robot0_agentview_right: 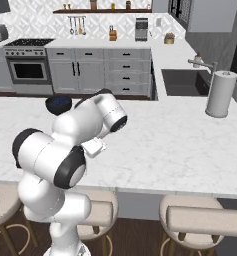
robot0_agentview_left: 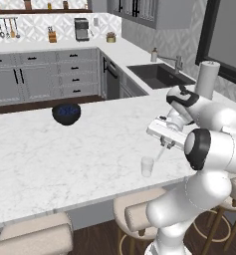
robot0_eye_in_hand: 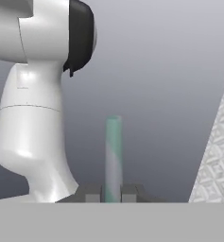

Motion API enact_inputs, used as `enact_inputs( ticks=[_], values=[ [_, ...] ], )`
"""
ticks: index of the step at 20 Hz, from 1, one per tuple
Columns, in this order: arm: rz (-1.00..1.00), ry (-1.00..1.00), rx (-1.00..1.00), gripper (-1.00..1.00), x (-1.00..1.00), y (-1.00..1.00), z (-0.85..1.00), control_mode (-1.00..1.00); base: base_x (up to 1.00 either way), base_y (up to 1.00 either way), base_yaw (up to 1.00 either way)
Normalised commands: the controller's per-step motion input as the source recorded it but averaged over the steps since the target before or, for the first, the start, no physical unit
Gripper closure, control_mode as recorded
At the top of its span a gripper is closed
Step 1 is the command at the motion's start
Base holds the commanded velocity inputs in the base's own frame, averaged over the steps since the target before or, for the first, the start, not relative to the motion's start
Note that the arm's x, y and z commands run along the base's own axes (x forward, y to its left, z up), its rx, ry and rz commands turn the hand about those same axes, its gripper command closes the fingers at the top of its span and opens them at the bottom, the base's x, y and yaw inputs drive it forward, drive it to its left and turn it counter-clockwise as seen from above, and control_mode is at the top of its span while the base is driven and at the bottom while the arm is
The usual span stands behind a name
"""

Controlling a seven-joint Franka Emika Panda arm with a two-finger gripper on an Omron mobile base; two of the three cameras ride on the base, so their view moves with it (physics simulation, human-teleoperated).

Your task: Take a straw from the drawer in front and place it inside the glass cup on the dining counter.

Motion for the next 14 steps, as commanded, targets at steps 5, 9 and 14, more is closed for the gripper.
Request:
enact_inputs(
  ticks=[5, 9, 14],
  values=[
    [0.0, 0.03, 0.0, 1.0, 0.2, 0.01, -0.13, -1.0, 0.0, 0.0, 0.0],
    [0.0, 0.07, 0.0, 1.0, 0.02, 0.0, -0.15, -1.0, 0.0, 0.0, 0.0],
    [0.0, 0.1, 0.0, 1.0, 0.0, 0.0, -0.17, -1.0, 0.0, 0.0, 0.0]
  ],
)
